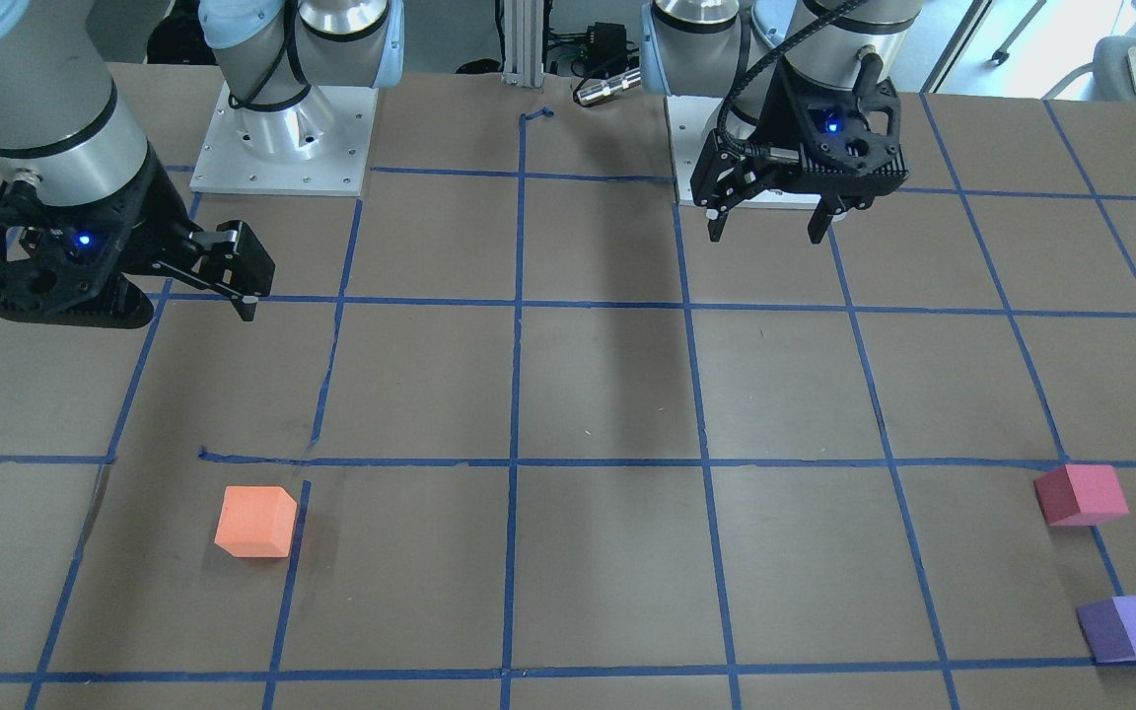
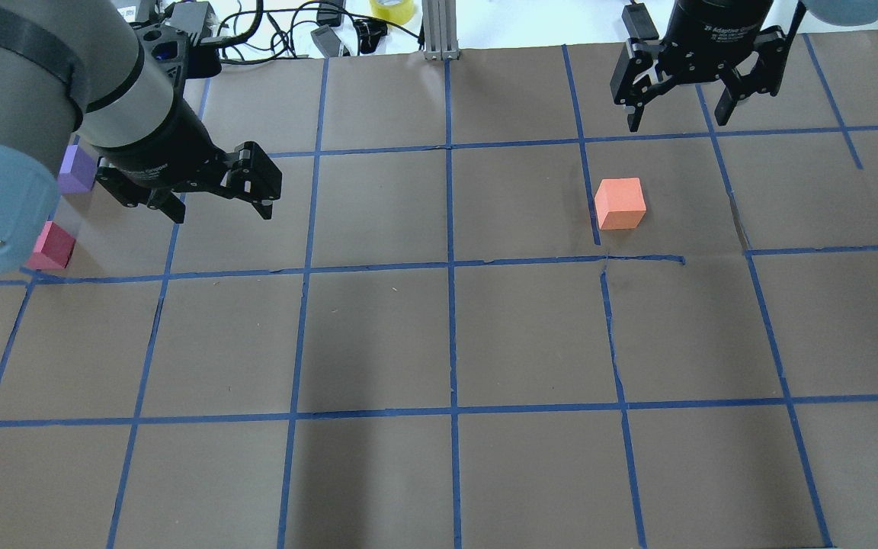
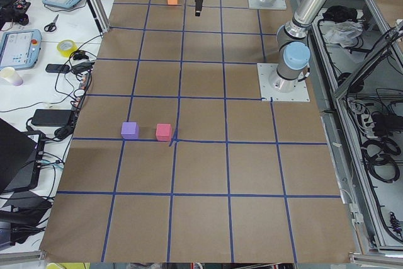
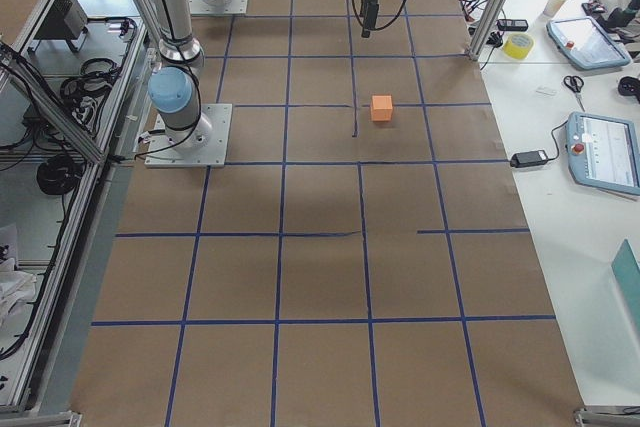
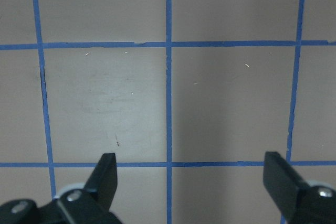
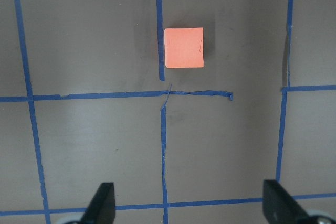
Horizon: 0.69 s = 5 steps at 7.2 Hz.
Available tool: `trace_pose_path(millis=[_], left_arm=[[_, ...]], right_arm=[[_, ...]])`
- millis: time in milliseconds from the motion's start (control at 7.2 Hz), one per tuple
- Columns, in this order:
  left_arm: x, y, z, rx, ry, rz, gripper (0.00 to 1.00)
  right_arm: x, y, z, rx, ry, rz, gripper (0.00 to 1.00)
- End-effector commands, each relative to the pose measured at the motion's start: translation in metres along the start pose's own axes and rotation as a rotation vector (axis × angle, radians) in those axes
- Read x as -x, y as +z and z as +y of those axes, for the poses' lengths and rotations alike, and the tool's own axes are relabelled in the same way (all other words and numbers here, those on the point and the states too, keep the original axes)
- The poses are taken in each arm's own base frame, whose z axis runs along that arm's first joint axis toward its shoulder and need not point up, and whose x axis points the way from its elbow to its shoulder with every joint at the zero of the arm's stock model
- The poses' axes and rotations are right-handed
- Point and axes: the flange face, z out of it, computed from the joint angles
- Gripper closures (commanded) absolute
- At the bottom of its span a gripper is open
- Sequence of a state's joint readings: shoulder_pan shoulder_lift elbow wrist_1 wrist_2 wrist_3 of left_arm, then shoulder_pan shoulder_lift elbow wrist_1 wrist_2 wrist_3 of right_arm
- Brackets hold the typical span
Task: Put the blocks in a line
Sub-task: 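Move the right gripper down over the orange cube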
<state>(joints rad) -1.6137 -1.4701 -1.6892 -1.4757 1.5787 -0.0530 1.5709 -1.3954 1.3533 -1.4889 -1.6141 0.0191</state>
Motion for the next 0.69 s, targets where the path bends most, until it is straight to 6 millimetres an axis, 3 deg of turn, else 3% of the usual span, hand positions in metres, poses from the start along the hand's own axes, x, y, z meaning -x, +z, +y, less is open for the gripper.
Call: trace_pose_path(millis=[0,556], left_arm=[[0.000,0.000,0.001,-0.001,0.001,-0.001,0.00],[0.000,0.001,0.000,0.004,0.002,0.000,0.00]], right_arm=[[0.003,-0.003,-0.003,-0.030,0.005,-0.030,0.00],[0.002,0.007,-0.001,-0.038,-0.009,-0.030,0.00]])
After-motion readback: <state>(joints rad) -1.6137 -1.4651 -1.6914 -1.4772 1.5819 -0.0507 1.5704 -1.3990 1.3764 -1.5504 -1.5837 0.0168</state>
